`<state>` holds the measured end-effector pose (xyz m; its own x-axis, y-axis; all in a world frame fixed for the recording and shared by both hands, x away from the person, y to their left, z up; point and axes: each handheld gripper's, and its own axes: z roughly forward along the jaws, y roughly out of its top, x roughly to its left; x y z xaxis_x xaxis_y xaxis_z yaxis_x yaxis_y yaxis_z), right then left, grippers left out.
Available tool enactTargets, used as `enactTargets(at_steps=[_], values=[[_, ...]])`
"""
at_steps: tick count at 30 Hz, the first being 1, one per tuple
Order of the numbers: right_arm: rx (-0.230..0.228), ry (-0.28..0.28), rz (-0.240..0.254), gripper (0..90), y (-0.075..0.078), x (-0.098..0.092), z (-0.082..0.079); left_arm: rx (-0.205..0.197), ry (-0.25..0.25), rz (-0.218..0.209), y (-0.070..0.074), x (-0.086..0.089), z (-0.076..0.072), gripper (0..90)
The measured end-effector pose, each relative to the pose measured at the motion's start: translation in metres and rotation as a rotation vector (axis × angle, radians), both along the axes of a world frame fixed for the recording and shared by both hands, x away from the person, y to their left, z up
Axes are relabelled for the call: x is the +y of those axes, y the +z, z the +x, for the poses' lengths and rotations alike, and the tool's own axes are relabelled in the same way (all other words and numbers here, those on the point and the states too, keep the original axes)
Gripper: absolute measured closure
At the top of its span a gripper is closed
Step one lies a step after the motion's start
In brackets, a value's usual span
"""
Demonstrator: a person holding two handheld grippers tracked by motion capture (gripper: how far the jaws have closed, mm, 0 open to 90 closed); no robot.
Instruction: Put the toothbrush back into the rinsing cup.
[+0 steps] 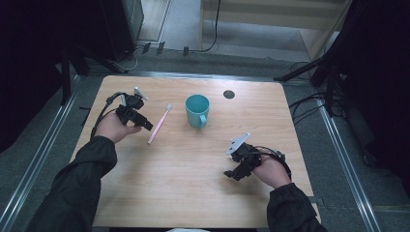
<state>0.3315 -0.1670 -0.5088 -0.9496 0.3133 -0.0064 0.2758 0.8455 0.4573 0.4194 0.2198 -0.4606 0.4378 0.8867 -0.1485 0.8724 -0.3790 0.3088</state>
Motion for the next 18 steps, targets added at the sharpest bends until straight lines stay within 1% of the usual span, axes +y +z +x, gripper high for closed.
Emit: enactTargets(at_steps=[1,2,3,4,6,7,9,10,12,13,15,16,18], values=[[0.000,0.000,0.000,20.4,0.000,0.000,0.000,0.000,0.000,0.000,0.000,0.000,0.000,46.2],[0.000,0.001,0.000,20.4,0.000,0.000,0.000,0.009,-0.012,0.014,0.000,-0.002,0.005,46.9],[0.000,0.000,0.000,20.4,0.000,0.000,0.000,0.013,-0.016,0.017,-0.001,-0.003,0.007,47.6],[-0.001,0.000,-0.001,20.5,0.000,0.000,0.000,0.013,-0.023,0.020,-0.001,-0.005,0.009,48.8],[-0.002,0.001,0.000,20.4,0.000,0.000,0.000,0.030,-0.037,0.025,0.000,-0.007,0.013,51.2],[-0.004,0.001,0.001,20.4,0.000,0.000,0.000,0.033,-0.042,0.025,0.001,-0.008,0.014,53.5],[-0.004,-0.001,0.001,20.5,0.000,-0.001,0.000,0.034,-0.046,0.027,0.002,-0.011,0.018,55.1],[-0.005,-0.005,-0.002,20.5,0.000,-0.001,0.000,0.037,-0.046,0.023,0.003,-0.013,0.020,55.6],[-0.003,-0.002,-0.003,20.5,0.000,-0.002,-0.001,0.044,-0.053,0.037,0.003,-0.017,0.024,55.7],[-0.005,-0.004,-0.003,20.4,0.000,-0.003,-0.001,0.044,-0.053,0.037,0.003,-0.017,0.024,56.0],[-0.004,-0.006,-0.004,20.4,0.000,-0.003,-0.001,0.053,-0.055,0.046,0.003,-0.020,0.029,56.0],[-0.004,-0.011,-0.002,20.4,0.000,-0.004,-0.002,0.056,-0.058,0.049,0.002,-0.023,0.034,55.9],[-0.005,-0.008,-0.006,20.4,0.000,-0.005,-0.003,0.061,-0.062,0.053,0.001,-0.027,0.037,56.0]])
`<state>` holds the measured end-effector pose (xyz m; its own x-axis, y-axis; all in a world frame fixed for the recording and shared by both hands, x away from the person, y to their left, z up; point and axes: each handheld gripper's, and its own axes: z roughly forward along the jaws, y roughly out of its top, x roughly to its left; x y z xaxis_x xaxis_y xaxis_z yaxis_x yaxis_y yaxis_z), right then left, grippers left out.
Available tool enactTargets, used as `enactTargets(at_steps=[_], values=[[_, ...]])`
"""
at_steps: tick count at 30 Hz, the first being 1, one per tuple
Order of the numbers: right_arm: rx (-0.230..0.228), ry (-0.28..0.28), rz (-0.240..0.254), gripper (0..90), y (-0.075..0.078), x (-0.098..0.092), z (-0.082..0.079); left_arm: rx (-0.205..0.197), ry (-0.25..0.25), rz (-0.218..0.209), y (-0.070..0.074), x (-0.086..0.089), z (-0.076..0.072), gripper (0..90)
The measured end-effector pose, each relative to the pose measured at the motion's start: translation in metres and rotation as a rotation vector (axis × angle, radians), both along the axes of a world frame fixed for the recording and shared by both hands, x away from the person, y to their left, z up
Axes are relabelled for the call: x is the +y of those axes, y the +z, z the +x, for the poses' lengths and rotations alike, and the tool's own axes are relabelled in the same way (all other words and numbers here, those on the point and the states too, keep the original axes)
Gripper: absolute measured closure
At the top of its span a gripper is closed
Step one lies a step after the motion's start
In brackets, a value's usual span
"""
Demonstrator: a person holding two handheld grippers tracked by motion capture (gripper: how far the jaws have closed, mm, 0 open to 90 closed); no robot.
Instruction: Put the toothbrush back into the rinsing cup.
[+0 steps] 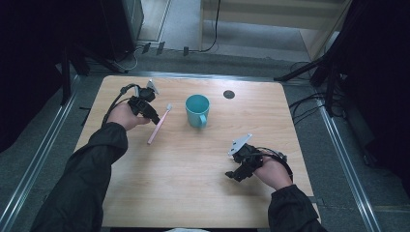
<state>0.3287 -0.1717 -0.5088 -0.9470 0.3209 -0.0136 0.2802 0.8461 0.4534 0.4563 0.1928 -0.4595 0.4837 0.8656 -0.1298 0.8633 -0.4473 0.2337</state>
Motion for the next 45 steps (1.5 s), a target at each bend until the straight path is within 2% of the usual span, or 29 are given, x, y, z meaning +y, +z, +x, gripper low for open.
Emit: enactTargets(at_steps=[2,4,6,9,14,18,23,29,34,36,39,42,45], values=[[0.003,-0.006,-0.002,20.4,0.000,-0.001,-0.001,0.004,-0.003,0.003,-0.001,-0.002,0.002,56.6],[0.001,-0.005,0.001,20.4,-0.001,-0.002,-0.001,0.013,-0.010,0.027,-0.005,-0.006,0.007,56.9],[0.004,-0.013,0.002,20.4,0.000,-0.004,-0.002,0.021,-0.008,0.024,-0.006,-0.007,0.009,57.2],[0.004,-0.016,0.001,20.5,-0.001,-0.005,-0.004,0.045,-0.007,0.055,-0.012,-0.011,0.017,57.8],[0.001,-0.022,0.002,20.4,0.000,-0.008,-0.005,0.059,-0.005,0.054,-0.017,-0.015,0.023,59.5],[0.004,-0.028,0.002,20.4,0.000,-0.010,-0.006,0.080,-0.014,0.085,-0.027,-0.019,0.028,60.1],[0.003,-0.027,0.001,20.4,0.000,-0.010,-0.006,0.104,-0.001,0.082,-0.034,-0.018,0.032,60.4],[0.003,-0.028,0.002,20.4,-0.001,-0.010,-0.006,0.109,-0.008,0.084,-0.038,-0.022,0.033,60.3],[0.002,-0.026,0.000,20.5,0.000,-0.010,-0.006,0.115,-0.018,0.112,-0.042,-0.026,0.034,60.3],[0.002,-0.026,0.000,20.4,0.000,-0.010,-0.006,0.113,-0.021,0.111,-0.043,-0.026,0.033,60.8],[0.003,-0.026,-0.002,20.4,-0.001,-0.010,-0.006,0.112,-0.002,0.115,-0.043,-0.026,0.034,64.3],[-0.002,-0.017,-0.003,20.4,-0.001,-0.009,-0.005,0.135,0.023,0.139,-0.043,-0.027,0.035,66.1],[-0.004,-0.019,-0.004,20.4,-0.001,-0.009,-0.006,0.138,0.040,0.151,-0.043,-0.028,0.035,69.4]])
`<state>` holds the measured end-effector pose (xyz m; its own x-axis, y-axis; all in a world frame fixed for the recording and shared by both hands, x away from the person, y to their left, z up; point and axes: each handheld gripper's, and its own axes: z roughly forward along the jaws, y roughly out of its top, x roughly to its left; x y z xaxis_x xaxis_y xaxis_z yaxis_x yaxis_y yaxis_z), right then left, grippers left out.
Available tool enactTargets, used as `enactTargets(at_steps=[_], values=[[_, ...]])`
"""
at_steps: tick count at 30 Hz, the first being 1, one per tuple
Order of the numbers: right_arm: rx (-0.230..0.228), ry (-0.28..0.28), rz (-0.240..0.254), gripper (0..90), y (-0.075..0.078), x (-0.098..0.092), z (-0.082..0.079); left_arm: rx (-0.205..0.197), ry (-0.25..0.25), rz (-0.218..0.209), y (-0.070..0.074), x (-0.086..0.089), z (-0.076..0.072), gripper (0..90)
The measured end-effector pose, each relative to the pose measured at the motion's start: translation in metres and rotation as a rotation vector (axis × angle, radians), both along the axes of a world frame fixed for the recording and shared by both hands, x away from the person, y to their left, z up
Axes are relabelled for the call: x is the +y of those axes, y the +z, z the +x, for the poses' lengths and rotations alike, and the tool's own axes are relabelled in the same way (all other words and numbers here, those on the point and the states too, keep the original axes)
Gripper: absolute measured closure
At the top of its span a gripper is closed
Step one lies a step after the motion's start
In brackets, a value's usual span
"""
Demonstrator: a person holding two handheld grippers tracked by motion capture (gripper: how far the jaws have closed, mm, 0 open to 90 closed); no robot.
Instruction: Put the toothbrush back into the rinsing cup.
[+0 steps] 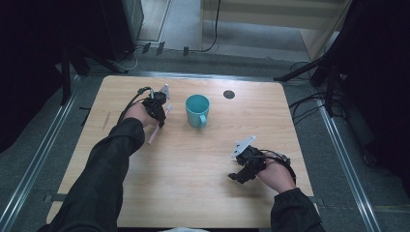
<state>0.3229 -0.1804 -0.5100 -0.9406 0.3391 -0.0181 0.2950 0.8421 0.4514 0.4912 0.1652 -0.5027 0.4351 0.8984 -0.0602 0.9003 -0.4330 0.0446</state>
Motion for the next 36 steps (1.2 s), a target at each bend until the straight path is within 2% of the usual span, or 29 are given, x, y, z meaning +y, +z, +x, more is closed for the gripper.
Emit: enactTargets(at_steps=[2,5,9,23,25,36], values=[[0.001,0.000,-0.003,20.4,0.000,0.000,0.000,-0.005,0.011,0.019,0.000,-0.001,0.000,72.9],[0.003,0.000,-0.005,20.4,0.000,0.000,0.000,-0.011,0.018,0.024,0.000,0.000,0.000,76.1],[0.001,0.001,-0.009,20.4,-0.001,0.001,0.000,-0.002,0.032,0.004,0.000,0.003,0.000,78.1],[0.004,0.000,-0.010,20.4,-0.001,0.000,0.000,0.008,0.035,-0.028,0.000,0.007,0.001,79.2],[0.004,0.000,-0.008,20.4,-0.001,0.000,0.001,0.019,0.037,-0.038,0.000,0.009,0.002,79.2],[0.005,-0.001,-0.010,20.4,-0.001,0.000,0.001,0.031,0.027,-0.053,0.001,0.011,0.000,79.2]])
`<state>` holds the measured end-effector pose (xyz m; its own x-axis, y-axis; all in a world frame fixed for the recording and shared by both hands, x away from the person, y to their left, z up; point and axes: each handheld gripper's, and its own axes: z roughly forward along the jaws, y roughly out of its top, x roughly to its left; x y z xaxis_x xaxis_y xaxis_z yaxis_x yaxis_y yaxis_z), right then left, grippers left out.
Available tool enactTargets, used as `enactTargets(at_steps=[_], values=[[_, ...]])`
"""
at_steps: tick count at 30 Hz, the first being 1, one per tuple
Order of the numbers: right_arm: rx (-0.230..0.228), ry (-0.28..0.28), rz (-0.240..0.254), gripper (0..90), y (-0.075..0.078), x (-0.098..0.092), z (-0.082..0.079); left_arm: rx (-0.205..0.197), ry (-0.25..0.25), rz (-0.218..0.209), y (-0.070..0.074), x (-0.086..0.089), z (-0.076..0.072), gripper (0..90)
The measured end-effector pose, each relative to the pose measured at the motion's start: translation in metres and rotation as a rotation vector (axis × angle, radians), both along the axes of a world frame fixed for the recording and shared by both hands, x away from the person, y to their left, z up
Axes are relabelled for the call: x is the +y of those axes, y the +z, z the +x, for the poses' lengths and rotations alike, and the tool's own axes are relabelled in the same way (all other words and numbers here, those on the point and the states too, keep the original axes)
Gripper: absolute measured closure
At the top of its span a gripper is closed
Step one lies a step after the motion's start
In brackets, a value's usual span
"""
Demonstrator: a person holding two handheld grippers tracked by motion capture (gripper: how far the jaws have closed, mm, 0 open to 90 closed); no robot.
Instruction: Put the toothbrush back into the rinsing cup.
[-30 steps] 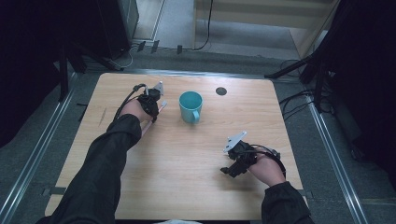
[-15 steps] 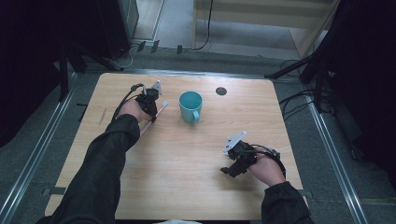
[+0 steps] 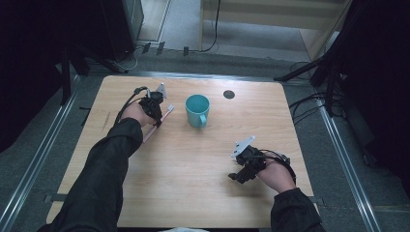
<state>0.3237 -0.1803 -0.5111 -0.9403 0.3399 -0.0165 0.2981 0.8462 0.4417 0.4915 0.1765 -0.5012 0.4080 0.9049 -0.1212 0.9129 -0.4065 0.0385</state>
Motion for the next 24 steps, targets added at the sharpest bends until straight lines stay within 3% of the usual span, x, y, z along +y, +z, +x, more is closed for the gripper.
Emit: enactTargets(at_steps=[12,24], values=[[0.000,-0.001,-0.002,20.4,0.000,0.000,0.000,-0.021,0.001,-0.048,0.012,0.006,-0.002,79.2],[0.000,0.000,-0.006,20.4,-0.001,0.000,0.000,-0.097,-0.012,-0.112,0.035,0.010,-0.013,79.1]])
